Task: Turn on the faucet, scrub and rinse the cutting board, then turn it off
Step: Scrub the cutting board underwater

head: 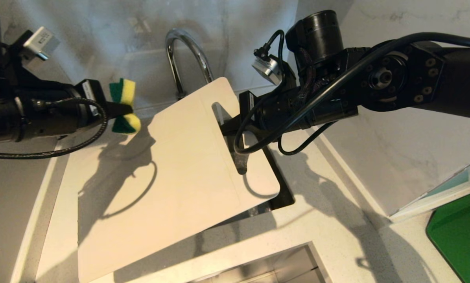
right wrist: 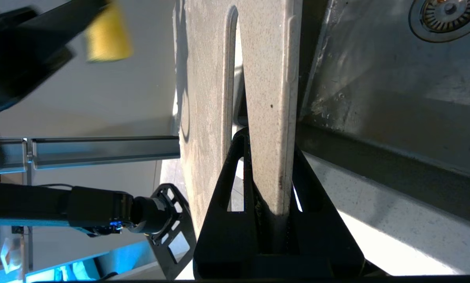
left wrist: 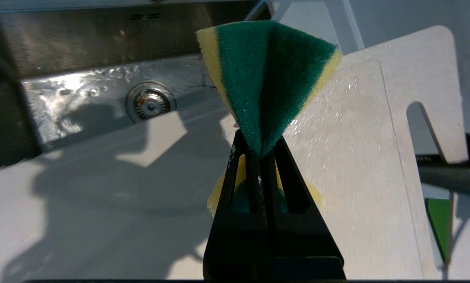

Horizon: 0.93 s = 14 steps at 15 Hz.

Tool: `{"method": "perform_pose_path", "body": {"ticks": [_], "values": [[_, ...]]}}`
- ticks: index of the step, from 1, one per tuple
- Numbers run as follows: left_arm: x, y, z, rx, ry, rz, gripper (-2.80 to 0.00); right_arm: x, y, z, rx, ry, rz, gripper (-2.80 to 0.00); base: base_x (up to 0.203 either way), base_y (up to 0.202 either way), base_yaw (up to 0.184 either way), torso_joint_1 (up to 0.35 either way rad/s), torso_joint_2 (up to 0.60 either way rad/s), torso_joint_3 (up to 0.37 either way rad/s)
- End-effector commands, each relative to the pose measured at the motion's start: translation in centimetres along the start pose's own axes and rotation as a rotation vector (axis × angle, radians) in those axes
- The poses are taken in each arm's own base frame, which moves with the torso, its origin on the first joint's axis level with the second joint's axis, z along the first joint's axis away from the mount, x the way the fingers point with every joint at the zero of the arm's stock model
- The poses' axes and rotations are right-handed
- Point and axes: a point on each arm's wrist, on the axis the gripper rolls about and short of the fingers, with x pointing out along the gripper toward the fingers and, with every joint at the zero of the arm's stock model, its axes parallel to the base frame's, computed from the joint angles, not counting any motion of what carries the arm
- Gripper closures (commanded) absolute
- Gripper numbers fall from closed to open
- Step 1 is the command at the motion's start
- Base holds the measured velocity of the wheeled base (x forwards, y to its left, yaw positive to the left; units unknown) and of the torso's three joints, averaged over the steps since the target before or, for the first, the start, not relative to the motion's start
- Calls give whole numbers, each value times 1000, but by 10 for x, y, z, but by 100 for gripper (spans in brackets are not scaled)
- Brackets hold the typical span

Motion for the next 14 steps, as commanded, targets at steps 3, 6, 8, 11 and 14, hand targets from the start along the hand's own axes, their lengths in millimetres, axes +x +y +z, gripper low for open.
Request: {"method": "perform_pose_path", "body": {"ticks": [3,6,8,11,14], "values": [[58,-3,-20,12,84,34,0,-5,6,0,-6,-5,10,0,0,0,0,0,0,0],[67,0,-24,5,75,39,0,-10,9,1,-12,-13,13,0,0,0,0,0,0,0],[66,4,-22,0,69,52,0,-13,11,1,-16,-17,13,0,0,0,0,0,0,0],[64,15,-24,-6,77,86,0,-16,13,1,-21,-23,16,0,0,0,0,0,0,0],[54,27,-24,-14,77,119,0,-17,14,1,-21,-24,16,0,0,0,0,0,0,0]]}}
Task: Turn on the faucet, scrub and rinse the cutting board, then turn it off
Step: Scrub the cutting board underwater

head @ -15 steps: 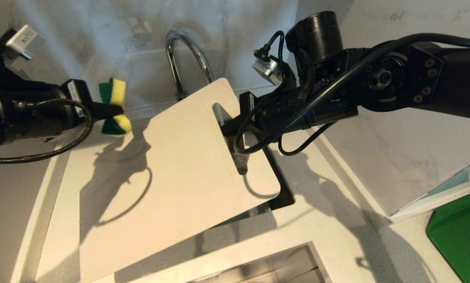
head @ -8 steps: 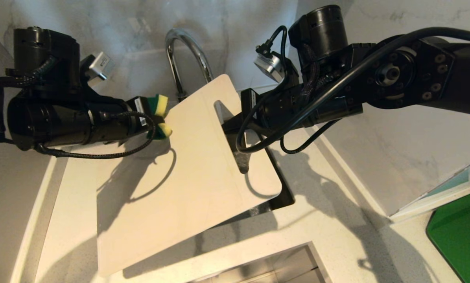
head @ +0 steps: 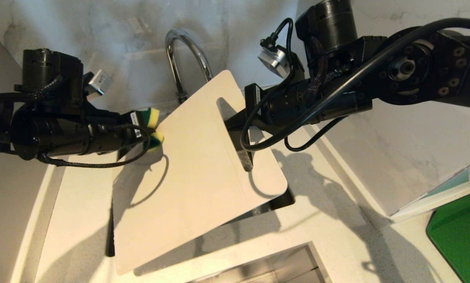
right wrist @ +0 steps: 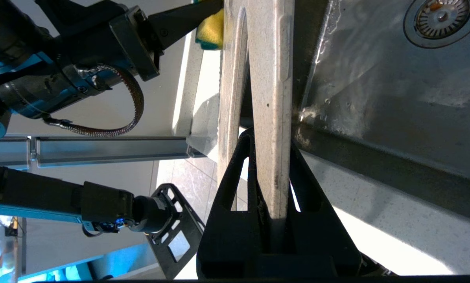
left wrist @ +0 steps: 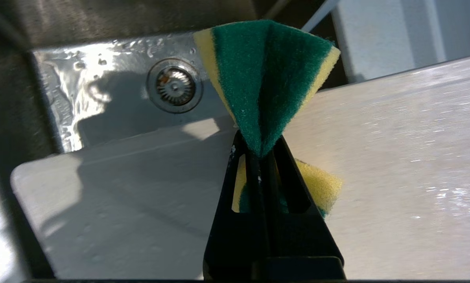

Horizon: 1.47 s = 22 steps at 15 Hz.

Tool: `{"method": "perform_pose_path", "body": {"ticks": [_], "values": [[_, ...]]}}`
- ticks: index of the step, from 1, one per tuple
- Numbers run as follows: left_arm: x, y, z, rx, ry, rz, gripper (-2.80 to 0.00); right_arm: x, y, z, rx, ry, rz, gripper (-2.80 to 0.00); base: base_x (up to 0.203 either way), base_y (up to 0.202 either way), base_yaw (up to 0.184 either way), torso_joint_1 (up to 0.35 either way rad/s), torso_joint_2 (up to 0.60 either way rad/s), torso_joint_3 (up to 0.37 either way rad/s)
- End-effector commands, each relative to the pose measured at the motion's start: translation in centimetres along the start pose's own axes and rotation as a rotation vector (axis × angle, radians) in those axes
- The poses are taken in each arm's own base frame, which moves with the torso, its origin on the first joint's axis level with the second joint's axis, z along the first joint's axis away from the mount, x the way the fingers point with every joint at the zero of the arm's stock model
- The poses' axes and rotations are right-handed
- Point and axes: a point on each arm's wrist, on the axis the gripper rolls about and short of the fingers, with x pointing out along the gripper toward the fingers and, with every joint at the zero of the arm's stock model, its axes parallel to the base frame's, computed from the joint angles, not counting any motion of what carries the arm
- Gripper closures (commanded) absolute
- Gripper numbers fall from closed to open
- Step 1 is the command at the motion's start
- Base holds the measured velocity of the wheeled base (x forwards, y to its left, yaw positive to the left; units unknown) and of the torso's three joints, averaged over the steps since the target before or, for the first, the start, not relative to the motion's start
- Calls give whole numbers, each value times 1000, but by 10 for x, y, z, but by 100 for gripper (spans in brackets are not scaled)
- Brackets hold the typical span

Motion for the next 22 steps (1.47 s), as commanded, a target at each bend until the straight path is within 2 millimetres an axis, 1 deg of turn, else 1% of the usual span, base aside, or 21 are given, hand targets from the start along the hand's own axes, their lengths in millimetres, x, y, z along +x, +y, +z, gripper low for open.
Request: {"method": "perform_pose_path", "body": {"ticks": [1,4,9,13,17,18,19,21,22], "values": [[-11,10,1,-12,-9,21,0,-4,3,1,-2,-6,5,0,0,0,0,0,0,0],[-21,26,-7,-20,6,62,0,-8,6,1,-10,-15,9,0,0,0,0,0,0,0],[-42,61,-20,-49,6,157,0,-13,8,-1,-10,-14,8,0,0,0,0,0,0,0],[-57,103,-35,-106,10,226,0,-16,9,-3,-8,-13,6,0,0,0,0,0,0,0],[-65,139,-48,-134,25,274,0,-19,11,-3,-9,-16,7,0,0,0,0,0,0,0],[-65,141,-47,-130,9,259,0,-19,11,-3,-9,-16,7,0,0,0,0,0,0,0],[-68,139,-43,-125,-10,252,0,-19,10,-3,-8,-15,6,0,0,0,0,0,0,0],[-76,131,-26,-110,-77,225,0,-19,11,-3,-9,-16,7,0,0,0,0,0,0,0],[-84,125,-13,-99,-112,212,0,-19,10,-3,-9,-16,6,0,0,0,0,0,0,0]]}}
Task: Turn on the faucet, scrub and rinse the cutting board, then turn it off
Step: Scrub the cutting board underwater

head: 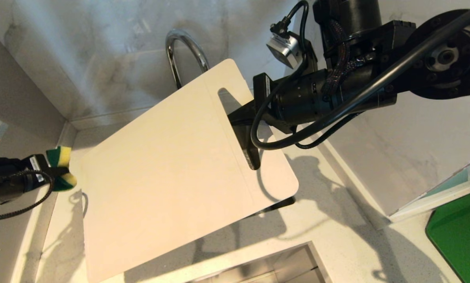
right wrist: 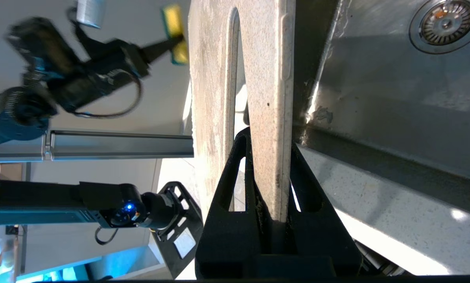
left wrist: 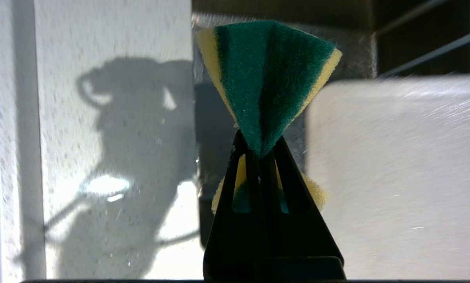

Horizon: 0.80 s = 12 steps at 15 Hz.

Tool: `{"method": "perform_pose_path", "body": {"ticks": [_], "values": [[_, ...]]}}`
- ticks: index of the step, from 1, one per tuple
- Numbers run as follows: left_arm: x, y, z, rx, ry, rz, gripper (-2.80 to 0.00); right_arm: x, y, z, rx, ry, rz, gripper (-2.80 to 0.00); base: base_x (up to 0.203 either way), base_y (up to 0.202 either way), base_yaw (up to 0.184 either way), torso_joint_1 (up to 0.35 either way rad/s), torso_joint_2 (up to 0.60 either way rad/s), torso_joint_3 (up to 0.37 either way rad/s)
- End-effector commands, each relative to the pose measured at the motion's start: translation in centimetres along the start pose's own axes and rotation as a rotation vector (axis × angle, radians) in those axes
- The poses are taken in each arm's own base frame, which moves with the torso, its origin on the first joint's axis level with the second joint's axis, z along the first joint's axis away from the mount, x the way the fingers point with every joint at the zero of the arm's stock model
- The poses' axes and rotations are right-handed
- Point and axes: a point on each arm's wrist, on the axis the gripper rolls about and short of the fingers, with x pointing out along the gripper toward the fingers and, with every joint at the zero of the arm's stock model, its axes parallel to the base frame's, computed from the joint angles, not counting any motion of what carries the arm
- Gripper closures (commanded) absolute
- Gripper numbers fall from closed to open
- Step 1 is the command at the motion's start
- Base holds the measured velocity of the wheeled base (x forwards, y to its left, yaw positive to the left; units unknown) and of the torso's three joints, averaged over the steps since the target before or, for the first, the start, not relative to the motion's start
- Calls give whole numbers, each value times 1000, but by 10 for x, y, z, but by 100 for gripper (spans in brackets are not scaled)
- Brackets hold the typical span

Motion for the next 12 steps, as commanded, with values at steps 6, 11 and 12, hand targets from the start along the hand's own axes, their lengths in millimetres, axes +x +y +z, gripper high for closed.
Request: {"method": "perform_pose_path", "body": {"ticks": [6,11,12], "values": [[-77,-54,85,62,-147,-127,0,2,-1,1,0,-1,2,0,0,0,0,0,0,0],[-89,-132,46,151,34,-334,0,9,-6,2,7,7,-1,0,0,0,0,0,0,0],[-87,-152,33,178,65,-351,0,9,-6,2,6,6,-2,0,0,0,0,0,0,0]]}}
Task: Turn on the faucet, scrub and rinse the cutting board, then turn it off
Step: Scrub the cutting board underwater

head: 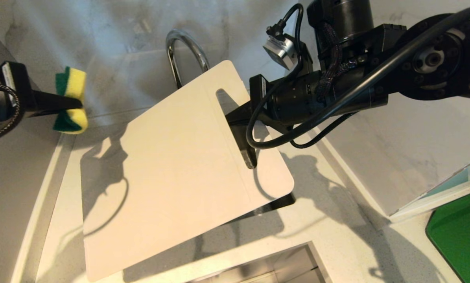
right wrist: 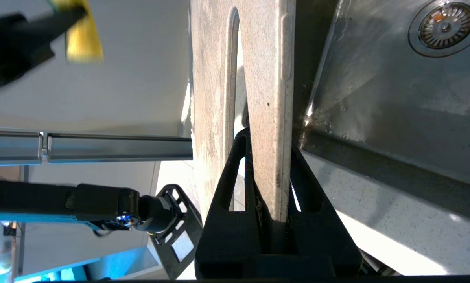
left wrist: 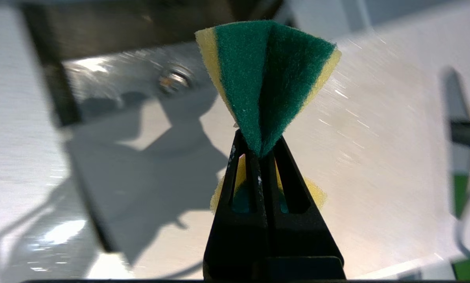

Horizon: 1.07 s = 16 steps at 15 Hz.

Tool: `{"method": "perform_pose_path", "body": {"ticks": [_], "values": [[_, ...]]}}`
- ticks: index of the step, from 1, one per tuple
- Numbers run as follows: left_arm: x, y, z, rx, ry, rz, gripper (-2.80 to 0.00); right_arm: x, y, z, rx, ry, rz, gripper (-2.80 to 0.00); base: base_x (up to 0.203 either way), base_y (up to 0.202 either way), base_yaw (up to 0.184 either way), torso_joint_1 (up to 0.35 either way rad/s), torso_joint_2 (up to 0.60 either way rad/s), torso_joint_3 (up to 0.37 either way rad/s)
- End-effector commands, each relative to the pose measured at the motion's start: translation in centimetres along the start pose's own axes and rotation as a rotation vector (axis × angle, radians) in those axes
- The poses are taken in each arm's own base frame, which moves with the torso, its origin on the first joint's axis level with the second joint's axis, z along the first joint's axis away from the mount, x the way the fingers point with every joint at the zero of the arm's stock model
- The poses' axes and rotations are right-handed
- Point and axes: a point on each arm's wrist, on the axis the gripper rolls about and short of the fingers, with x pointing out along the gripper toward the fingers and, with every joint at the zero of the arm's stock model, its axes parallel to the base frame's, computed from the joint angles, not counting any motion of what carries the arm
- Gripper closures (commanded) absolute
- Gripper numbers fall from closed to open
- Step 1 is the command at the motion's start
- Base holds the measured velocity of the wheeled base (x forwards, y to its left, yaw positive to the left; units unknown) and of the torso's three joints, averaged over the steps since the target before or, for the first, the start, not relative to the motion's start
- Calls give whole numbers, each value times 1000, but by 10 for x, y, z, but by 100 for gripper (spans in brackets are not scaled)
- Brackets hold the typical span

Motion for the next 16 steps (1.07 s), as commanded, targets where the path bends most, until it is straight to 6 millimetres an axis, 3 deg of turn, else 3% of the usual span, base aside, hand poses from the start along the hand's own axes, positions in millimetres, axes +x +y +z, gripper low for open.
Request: {"method": "perform_pose_path", "body": {"ticks": [1,3,6,11,16], "values": [[24,-46,-23,61,83,-50,0,3,-2,0,6,7,1,0,0,0,0,0,0,0],[43,-67,-30,80,99,-36,0,3,-2,0,6,7,0,0,0,0,0,0,0,0],[59,-78,-48,63,158,-24,0,3,-2,1,3,-7,-22,0,0,0,0,0,0,0],[68,-68,-67,12,218,36,0,3,-1,4,-4,-21,-25,0,0,0,0,0,0,0],[70,-38,-75,-32,244,138,0,1,1,5,-6,-26,-23,0,0,0,0,0,0,0]]}}
